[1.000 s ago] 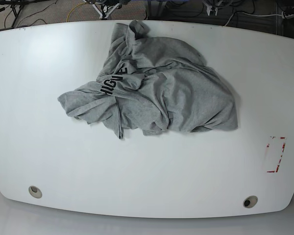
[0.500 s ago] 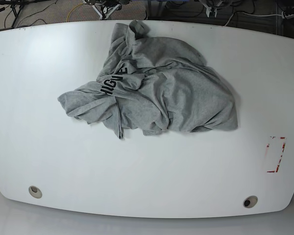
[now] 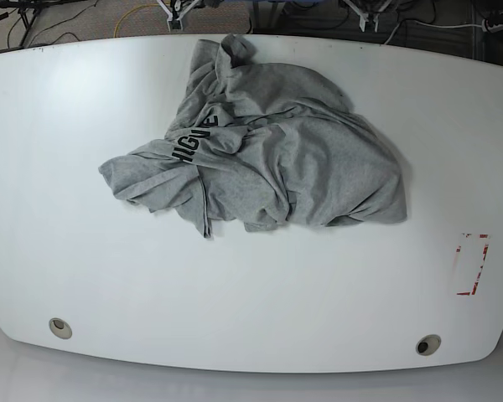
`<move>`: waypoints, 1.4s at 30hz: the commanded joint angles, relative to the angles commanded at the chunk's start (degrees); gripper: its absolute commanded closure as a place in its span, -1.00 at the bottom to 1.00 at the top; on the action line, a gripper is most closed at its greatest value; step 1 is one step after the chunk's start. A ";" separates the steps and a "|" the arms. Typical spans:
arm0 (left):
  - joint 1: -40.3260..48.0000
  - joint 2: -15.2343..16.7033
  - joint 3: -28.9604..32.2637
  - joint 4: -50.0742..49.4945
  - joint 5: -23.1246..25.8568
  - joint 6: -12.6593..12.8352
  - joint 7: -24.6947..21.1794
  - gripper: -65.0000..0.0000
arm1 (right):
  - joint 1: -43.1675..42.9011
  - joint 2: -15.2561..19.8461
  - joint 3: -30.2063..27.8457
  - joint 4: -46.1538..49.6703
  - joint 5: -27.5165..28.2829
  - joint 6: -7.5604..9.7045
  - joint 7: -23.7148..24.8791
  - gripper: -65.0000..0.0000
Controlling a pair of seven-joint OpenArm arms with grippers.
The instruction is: Layout the t-shirt on the table in an organized manner, then fold the t-shirt properly
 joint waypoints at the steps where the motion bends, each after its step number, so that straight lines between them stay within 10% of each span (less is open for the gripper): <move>1: 0.97 0.00 0.00 1.58 0.00 0.00 0.00 0.17 | -0.79 -0.53 0.00 1.67 0.00 0.00 0.00 0.89; 27: 31.74 0.00 -0.18 44.04 -0.35 0.00 0.09 0.17 | -26.81 -5.45 0.00 37.54 0.09 0.53 -0.44 0.89; 42: 48.97 -3.16 -0.44 68.75 -12.31 0.00 0.09 0.17 | -39.65 -7.03 -0.09 56.53 0.18 0.62 -0.44 0.89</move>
